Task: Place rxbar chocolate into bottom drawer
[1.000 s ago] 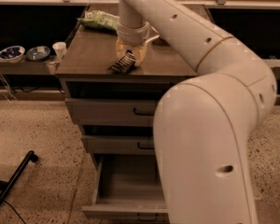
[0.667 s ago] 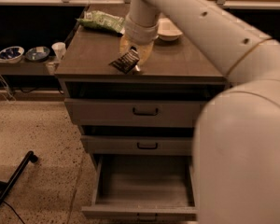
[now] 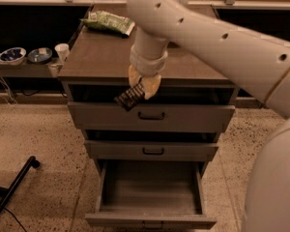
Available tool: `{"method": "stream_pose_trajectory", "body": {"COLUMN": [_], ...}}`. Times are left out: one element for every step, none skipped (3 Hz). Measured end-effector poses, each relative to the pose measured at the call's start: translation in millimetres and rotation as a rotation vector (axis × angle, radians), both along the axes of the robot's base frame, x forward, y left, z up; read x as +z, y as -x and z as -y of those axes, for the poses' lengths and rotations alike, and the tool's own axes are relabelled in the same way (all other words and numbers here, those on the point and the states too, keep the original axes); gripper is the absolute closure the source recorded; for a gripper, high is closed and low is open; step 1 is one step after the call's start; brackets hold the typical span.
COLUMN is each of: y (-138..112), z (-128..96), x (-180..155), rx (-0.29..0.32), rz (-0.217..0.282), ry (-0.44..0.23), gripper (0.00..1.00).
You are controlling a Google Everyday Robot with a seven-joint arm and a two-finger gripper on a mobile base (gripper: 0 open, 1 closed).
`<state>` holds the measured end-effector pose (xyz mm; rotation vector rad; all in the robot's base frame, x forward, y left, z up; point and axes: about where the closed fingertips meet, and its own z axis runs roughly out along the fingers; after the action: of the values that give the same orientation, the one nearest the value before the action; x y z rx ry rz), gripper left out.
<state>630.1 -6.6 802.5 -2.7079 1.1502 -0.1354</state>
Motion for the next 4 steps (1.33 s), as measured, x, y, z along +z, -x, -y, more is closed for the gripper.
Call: {"method": "stream_pose_trajectory", "body": {"y": [33.5,57.1,57.1,49.1], "z": [-0.4,-1.7,-1.6,30.6], "x": [-59.5,-83.4,-83.6,-123.2], "rx": [-0.050,-0.068,-0.068,-0.229], "rz": [-0.143,-0.182,-0.182,-0.244], "ry": [0.116,0.139,0.139,0.066], "gripper": [1.00,1.00,1.00,1.00]}}
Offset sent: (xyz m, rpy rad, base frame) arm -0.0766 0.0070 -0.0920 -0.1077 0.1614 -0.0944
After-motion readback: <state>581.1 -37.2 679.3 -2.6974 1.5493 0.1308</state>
